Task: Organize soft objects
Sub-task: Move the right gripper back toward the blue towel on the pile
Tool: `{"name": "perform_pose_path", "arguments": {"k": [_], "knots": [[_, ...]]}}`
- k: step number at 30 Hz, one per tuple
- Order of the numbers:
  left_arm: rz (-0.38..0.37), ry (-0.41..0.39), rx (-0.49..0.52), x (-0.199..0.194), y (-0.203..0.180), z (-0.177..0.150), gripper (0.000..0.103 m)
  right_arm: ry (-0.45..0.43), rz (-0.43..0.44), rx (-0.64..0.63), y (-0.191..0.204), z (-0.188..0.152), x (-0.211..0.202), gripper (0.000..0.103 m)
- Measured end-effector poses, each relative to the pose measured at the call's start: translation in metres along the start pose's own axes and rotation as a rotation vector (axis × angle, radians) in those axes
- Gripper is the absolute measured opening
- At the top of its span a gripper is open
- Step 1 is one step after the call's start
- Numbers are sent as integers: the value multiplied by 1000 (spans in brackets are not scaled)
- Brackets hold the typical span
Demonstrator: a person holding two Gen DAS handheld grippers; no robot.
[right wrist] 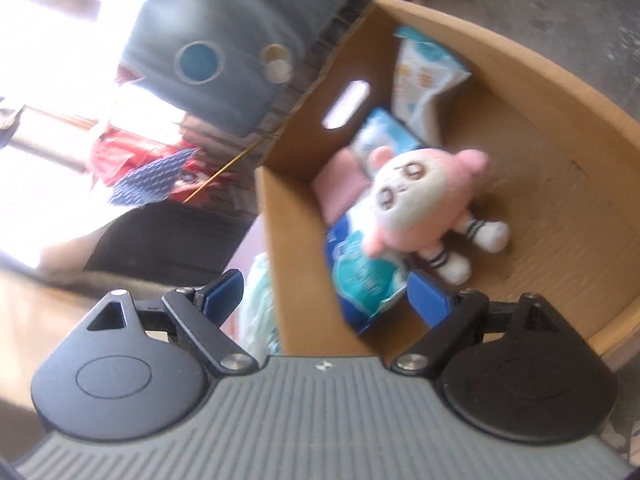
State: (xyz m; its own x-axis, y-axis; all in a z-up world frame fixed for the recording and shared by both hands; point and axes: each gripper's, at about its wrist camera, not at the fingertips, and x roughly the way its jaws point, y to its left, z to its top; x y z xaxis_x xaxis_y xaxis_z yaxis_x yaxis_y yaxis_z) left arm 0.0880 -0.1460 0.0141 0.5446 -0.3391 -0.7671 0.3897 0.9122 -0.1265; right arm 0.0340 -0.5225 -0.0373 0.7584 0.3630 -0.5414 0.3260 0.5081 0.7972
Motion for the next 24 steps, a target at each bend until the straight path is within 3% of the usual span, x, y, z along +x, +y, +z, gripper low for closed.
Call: {"name": "perform_pose_path", "arguments": {"k": [6, 15, 24], "knots": [[73, -32, -21, -20, 31, -31, 73, 84, 122, -107, 46, -36, 6, 89], [248, -62, 11, -25, 69, -72, 73, 277, 205, -155, 100, -90, 68, 87], [380, -108, 177, -4, 70, -88, 71, 447, 210, -211, 157, -126, 138, 78]]}}
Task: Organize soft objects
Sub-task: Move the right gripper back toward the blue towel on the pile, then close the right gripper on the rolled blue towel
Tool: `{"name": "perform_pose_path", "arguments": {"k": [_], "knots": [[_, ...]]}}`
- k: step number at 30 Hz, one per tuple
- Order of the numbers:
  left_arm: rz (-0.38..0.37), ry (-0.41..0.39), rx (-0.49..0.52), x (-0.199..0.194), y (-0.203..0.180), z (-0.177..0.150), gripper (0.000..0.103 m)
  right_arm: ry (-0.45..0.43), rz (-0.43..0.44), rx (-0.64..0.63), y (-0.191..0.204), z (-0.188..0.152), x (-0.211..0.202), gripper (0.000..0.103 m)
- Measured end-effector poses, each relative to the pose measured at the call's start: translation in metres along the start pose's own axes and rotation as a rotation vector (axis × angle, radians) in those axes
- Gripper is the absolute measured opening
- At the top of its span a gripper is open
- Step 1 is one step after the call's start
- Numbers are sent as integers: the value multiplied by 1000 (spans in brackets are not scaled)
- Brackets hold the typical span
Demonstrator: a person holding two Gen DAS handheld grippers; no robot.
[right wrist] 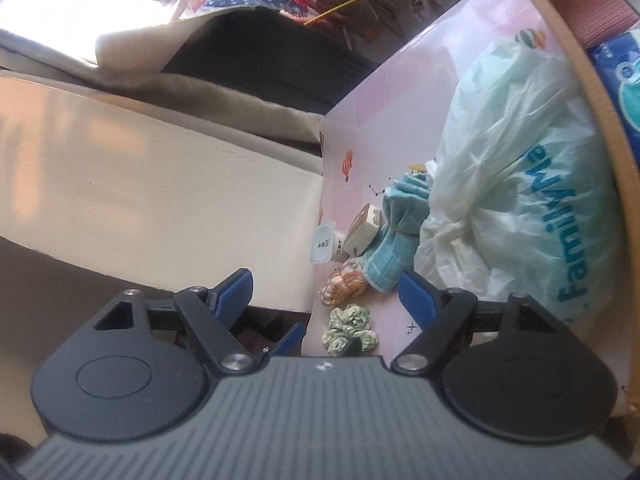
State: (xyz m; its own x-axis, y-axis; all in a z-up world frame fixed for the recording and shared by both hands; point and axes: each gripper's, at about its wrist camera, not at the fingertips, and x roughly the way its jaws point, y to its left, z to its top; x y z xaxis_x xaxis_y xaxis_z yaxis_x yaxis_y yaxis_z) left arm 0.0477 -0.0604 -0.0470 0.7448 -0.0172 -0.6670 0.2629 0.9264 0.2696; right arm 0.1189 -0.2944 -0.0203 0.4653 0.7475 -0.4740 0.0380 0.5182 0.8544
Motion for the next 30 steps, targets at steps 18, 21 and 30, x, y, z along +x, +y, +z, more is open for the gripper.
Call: {"name": "perform_pose_path", "arguments": {"k": [18, 21, 30], "knots": [[-4, 118, 180, 102, -12, -1, 62, 286, -303, -431, 42, 93, 170, 75], [-7, 142, 182, 114, -12, -1, 58, 322, -341, -466, 32, 99, 188, 75], [12, 177, 154, 128, -4, -1, 35, 420, -405, -514, 8, 94, 224, 56]]}}
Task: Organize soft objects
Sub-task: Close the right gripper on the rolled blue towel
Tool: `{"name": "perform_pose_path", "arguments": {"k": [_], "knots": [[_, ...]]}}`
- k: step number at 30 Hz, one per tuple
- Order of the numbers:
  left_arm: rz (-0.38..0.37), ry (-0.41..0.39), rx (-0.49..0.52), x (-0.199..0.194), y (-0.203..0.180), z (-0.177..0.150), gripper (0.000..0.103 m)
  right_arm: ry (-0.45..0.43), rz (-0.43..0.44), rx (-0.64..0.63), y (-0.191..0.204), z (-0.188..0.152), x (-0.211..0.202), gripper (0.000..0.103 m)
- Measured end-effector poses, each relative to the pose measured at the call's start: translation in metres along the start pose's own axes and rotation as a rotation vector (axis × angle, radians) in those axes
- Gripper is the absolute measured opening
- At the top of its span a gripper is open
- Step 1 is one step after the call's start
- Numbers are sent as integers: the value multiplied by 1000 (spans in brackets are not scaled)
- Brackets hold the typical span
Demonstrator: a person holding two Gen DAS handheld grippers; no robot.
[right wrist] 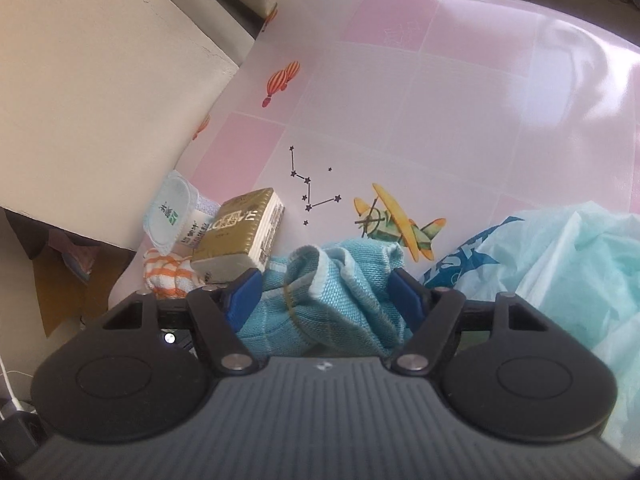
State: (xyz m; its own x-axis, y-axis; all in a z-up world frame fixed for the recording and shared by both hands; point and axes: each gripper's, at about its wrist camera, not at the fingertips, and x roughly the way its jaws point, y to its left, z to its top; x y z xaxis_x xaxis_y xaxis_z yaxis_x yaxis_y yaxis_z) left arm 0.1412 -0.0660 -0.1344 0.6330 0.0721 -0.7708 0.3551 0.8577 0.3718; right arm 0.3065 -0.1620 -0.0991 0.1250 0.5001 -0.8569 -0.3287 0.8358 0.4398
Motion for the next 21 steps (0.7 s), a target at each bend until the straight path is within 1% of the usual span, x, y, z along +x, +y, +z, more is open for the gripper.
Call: {"name": "perform_pose_path", "arguments": {"k": [1, 2, 3, 4, 5, 6, 7, 10, 12, 17, 21], "knots": [[1, 3, -8, 1, 1, 0, 34, 2, -5, 10, -1, 0, 1, 47], [0, 3, -16, 1, 2, 0, 29, 2, -6, 25, -3, 0, 2, 45], [0, 1, -26, 0, 3, 0, 22, -3, -5, 37, -5, 0, 1, 36], [2, -2, -33, -1, 4, 0, 19, -11, -8, 43, -6, -1, 0, 27], [3, -6, -38, -2, 5, 0, 16, -17, -9, 47, -7, -1, -2, 25], [6, -9, -46, -6, 4, 0, 13, -25, -7, 52, -7, -2, -4, 21], [8, -13, -55, -9, 5, 0, 12, -34, -4, 56, -7, -3, -7, 16], [12, -29, -92, -19, 10, 0, 11, -66, 0, 50, -1, -5, -16, 12], [15, -46, -114, -30, 14, 1, 10, -91, 7, 41, 4, -5, -26, 10], [29, -102, -149, -66, 18, 5, 10, -145, 38, 40, 16, -6, -52, 9], [37, -158, -154, -98, 17, 13, 10, -199, 70, 50, 19, -14, -84, 9]]}}
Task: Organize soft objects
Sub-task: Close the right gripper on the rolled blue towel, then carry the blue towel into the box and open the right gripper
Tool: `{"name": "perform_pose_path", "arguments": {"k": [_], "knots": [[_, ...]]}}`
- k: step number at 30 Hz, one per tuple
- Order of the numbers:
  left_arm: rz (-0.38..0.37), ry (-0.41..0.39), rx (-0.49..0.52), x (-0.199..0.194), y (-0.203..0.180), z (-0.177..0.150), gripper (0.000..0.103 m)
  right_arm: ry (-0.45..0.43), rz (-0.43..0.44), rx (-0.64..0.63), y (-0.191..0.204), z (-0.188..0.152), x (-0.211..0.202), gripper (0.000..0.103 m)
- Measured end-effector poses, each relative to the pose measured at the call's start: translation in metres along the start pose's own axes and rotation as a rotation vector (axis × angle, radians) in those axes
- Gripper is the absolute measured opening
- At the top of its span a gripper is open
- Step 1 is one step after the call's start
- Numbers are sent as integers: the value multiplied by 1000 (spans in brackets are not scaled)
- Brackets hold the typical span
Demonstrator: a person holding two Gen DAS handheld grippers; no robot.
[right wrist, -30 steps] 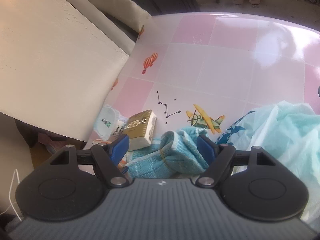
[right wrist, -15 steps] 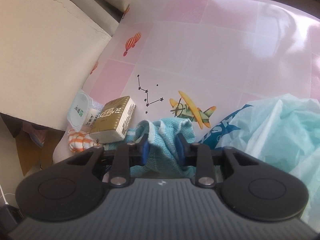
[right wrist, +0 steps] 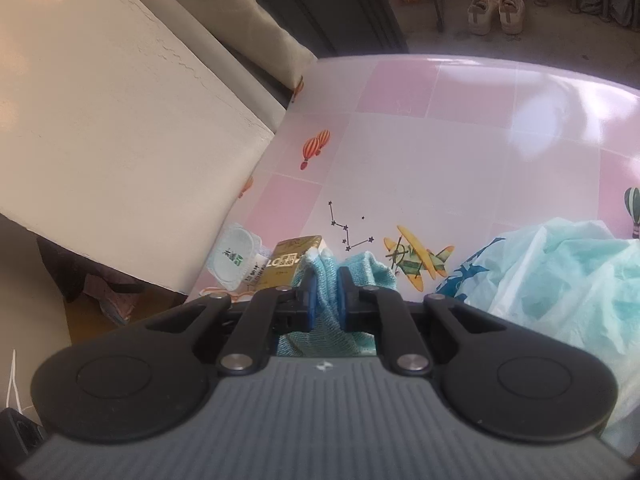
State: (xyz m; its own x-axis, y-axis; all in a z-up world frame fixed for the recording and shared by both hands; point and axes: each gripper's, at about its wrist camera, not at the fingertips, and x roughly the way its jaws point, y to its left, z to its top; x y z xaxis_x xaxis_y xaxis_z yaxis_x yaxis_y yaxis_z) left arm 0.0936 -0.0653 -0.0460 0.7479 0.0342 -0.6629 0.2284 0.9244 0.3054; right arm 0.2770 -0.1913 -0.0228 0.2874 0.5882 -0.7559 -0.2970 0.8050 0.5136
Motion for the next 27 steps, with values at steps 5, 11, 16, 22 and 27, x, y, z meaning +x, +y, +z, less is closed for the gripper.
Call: {"name": "perform_pose_path", "arguments": {"k": [5, 11, 16, 22, 27], "knots": [[-37, -88, 10, -36, -11, 27, 10, -82, 34, 35, -10, -12, -54, 9], [-150, -194, 65, -76, -54, 62, 10, -191, 24, 106, -52, -48, -139, 9], [-272, -228, 122, -93, -112, 88, 10, -265, -21, 200, -106, -86, -205, 9], [-418, -220, 158, -89, -188, 111, 10, -329, -95, 309, -175, -138, -268, 9], [-533, -162, 167, -71, -242, 129, 10, -339, -162, 359, -224, -154, -295, 9]]}}
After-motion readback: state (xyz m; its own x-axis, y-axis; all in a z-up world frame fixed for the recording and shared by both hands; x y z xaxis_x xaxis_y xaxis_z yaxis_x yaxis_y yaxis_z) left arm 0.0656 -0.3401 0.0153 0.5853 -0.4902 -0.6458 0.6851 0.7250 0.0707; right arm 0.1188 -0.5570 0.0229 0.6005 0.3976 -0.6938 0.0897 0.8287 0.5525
